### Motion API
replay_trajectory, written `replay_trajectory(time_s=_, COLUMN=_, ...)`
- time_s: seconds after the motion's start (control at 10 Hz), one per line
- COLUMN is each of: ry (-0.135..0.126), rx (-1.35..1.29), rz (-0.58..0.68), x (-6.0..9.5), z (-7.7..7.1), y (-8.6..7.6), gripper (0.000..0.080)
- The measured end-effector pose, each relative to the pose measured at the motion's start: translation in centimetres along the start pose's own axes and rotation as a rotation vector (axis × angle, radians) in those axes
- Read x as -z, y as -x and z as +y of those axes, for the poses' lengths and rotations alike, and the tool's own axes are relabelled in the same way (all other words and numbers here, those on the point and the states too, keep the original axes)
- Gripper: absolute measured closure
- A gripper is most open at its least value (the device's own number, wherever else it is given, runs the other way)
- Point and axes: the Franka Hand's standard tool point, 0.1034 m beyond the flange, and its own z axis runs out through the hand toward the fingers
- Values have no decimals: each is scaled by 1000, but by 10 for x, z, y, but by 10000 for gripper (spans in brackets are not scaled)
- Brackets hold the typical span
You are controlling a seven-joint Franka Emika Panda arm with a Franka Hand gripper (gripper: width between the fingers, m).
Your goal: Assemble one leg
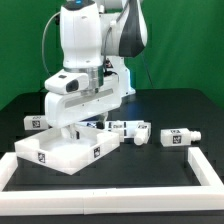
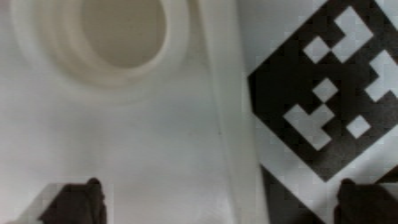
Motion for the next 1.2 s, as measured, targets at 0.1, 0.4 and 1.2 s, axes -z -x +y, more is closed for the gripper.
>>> replay_trajectory(time_s=0.1, ry=0, rx=0, rz=0, x=0, z=0, y=0, gripper=150)
replay_trajectory(time_s=0.4, ry=0, rx=0, rz=0, x=0, z=0, y=0, gripper=572)
replay_trajectory(time_s=1.2, ry=31, rx=106, rz=22, x=22, z=6, y=-3, gripper=747)
